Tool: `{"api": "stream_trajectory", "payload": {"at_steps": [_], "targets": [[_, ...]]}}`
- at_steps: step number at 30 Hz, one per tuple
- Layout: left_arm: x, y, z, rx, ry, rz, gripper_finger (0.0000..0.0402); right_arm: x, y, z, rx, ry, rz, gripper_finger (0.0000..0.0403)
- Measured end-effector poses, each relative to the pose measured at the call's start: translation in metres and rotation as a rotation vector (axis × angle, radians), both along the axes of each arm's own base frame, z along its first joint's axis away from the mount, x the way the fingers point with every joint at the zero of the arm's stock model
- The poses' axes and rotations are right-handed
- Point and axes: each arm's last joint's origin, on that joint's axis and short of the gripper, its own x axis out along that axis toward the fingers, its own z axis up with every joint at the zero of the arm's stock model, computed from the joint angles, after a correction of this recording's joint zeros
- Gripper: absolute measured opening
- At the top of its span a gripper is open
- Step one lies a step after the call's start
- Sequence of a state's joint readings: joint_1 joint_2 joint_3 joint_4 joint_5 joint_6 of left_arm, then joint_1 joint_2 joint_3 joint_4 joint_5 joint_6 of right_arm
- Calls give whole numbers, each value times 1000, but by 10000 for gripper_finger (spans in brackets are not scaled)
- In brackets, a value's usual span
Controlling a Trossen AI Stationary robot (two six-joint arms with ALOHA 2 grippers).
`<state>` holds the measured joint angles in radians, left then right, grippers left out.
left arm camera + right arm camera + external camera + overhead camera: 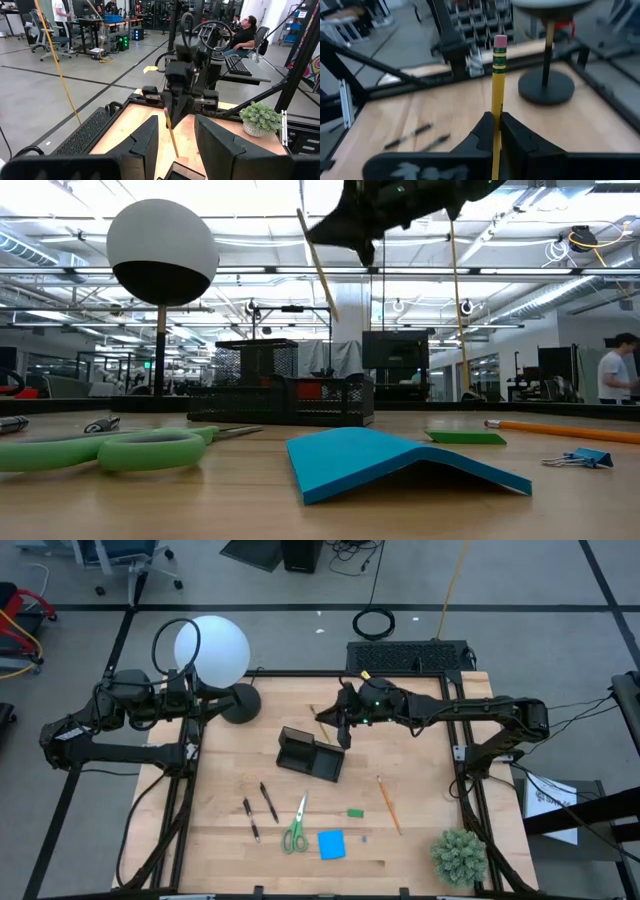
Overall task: Pick and place office supplies into organizer
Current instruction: Put the yellow pencil into the black desk organizer
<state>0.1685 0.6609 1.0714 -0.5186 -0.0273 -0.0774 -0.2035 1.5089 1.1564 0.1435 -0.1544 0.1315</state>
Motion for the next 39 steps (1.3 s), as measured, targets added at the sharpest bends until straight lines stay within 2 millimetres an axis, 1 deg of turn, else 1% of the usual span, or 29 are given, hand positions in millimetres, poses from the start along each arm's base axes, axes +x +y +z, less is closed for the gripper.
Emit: {"api": "stream_trajectory", "payload": {"at_steps": [3, 6, 14, 18, 23, 28, 31, 39], "targets": [[0, 0, 0, -3, -1, 1, 127, 2, 0, 6, -52, -62, 5, 8], [0, 0, 0, -5, -1, 1, 127, 3, -2, 7, -101, -118, -28, 8], [0, 0, 0, -6, -1, 1, 127, 0, -1, -9, -146, -246, -35, 8], [0, 0, 0, -6, -2, 1, 127, -2, 0, -20, -154, -262, -33, 8], [2, 0, 0, -5, -5, 2, 127, -5, 0, -21, -172, -349, -37, 8], [8, 1, 0, -2, 0, 1, 127, -3, 0, -25, -174, -367, -38, 8], [10, 2, 0, 4, 0, 1, 127, 2, 1, -30, -177, -380, -35, 8], [13, 2, 0, 23, 1, -2, 127, 14, 1, -52, -160, -355, -27, 8]]}}
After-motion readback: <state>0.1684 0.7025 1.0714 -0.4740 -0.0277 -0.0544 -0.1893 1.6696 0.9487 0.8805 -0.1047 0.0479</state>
